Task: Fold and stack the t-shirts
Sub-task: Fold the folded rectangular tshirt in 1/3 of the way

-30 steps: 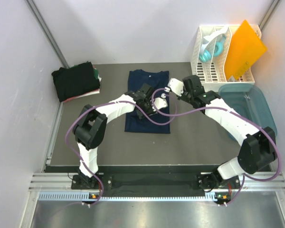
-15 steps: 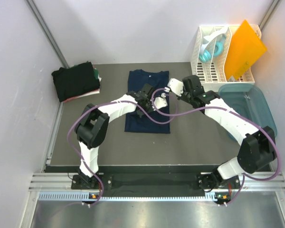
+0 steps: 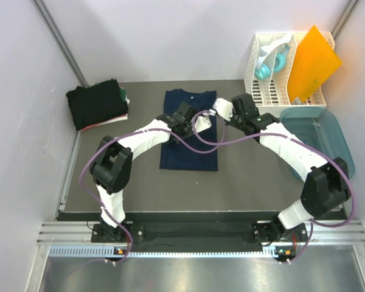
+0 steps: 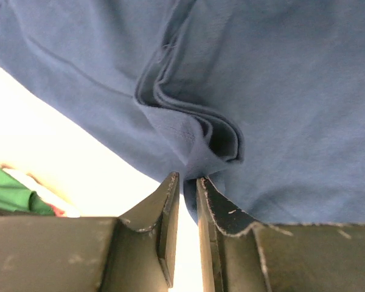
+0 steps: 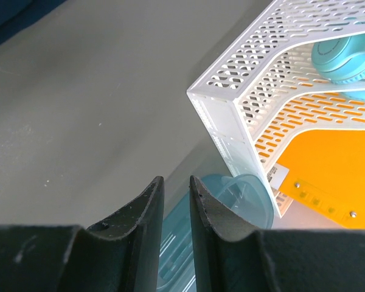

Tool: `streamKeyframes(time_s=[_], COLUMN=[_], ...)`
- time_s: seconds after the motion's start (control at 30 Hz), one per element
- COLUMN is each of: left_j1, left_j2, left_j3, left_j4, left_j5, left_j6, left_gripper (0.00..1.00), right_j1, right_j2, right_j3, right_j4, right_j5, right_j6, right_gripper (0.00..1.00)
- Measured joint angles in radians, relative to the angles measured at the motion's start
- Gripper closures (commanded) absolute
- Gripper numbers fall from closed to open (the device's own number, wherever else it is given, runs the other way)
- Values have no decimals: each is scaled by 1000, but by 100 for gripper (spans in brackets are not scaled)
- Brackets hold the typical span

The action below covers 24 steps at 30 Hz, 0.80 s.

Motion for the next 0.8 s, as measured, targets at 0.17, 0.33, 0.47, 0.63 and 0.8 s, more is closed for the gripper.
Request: streamKeyframes(time_s=[0.17,0.33,0.47,0.63,0.8], left_j1=[9,28,54,100,127], left_j2=[-6,-6,0,28,31], left_j3=[-14,-42,-62,-62,-62], left_j4=[33,92,140,183,192], left_j5=[-67,-173,-283,-371,-396], left_j6=[1,6,11,7,-8], left_gripper=[80,80,49,1,1], right_j1=[0,0,0,0,0], right_j2=[1,1,1,1,1], right_j3=[2,2,2,2,2], right_j4=[0,0,0,0,0], right_j5=[0,0,1,2,4], right_j6=[0,1,2,2,2], right_gripper=[76,76,76,74,72])
